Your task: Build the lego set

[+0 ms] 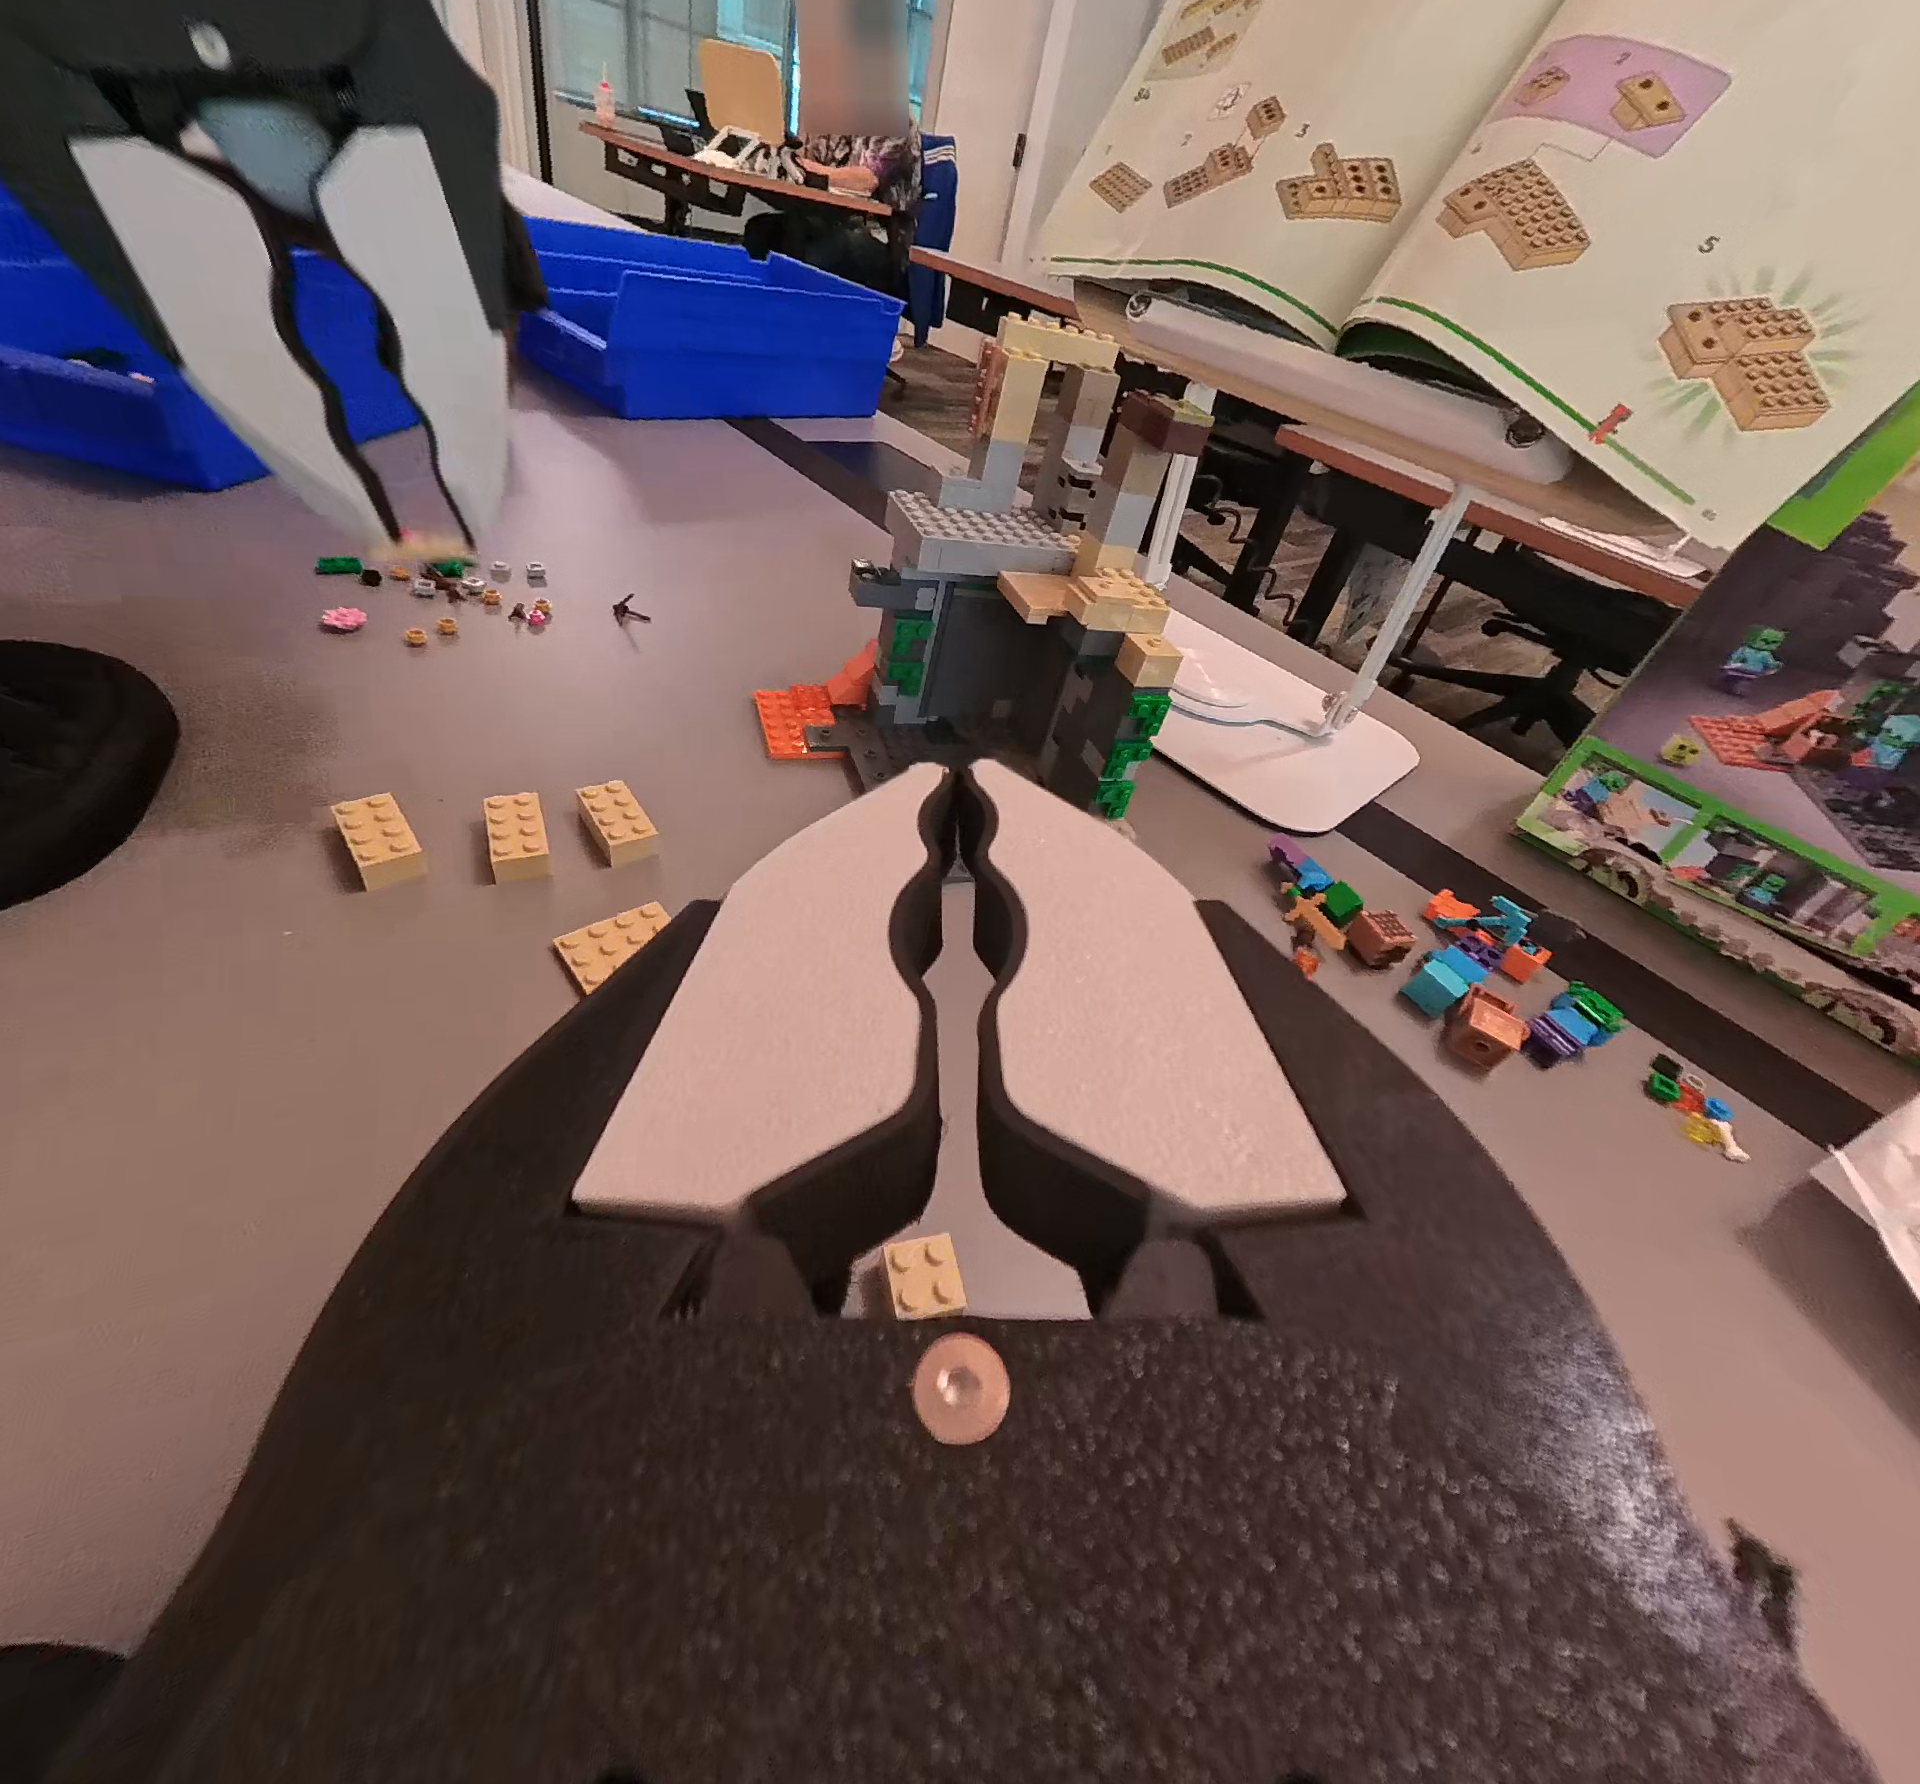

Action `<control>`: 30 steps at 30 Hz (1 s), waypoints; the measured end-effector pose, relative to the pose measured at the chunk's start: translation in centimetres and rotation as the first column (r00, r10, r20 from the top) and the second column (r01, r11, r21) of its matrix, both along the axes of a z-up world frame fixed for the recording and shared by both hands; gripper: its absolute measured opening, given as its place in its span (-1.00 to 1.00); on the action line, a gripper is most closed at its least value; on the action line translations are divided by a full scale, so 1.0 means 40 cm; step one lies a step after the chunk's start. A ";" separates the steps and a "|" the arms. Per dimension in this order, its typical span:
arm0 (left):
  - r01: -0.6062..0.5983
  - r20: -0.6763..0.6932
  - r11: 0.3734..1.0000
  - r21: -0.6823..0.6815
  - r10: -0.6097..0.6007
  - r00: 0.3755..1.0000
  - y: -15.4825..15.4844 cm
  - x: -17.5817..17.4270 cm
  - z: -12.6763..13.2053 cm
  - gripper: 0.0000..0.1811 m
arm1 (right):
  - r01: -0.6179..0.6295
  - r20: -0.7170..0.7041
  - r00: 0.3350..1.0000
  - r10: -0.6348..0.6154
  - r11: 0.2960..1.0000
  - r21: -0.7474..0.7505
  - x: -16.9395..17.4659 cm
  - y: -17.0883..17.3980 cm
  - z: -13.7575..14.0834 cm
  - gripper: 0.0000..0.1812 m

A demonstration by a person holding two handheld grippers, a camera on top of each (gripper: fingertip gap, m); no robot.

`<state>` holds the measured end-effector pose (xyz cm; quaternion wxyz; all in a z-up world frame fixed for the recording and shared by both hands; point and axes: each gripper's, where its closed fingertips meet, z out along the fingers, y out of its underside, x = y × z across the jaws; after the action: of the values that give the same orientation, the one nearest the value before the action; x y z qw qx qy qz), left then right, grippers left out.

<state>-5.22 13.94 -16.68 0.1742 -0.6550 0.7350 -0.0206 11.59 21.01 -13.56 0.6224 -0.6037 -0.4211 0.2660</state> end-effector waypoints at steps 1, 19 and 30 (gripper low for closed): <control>0.004 0.003 1.000 -0.016 -0.004 1.000 0.002 0.037 -0.025 -0.83 | 0.001 0.005 1.000 -0.001 1.000 -0.006 0.000 0.002 -0.004 -1.00; -0.159 0.062 0.957 -0.244 0.179 0.982 -0.026 0.353 -0.200 -0.77 | 0.039 0.020 0.999 -0.037 0.996 -0.084 0.023 0.041 -0.047 -1.00; -0.363 0.515 0.924 -0.115 0.368 0.774 0.058 0.304 -0.071 -0.78 | -0.006 0.028 1.000 0.009 0.995 -0.098 0.001 0.017 -0.049 -1.00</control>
<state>6.92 16.24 -19.50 0.3667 -0.7548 0.5172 -0.1684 11.62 21.70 -15.52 0.5852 -0.6355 -0.4186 0.2801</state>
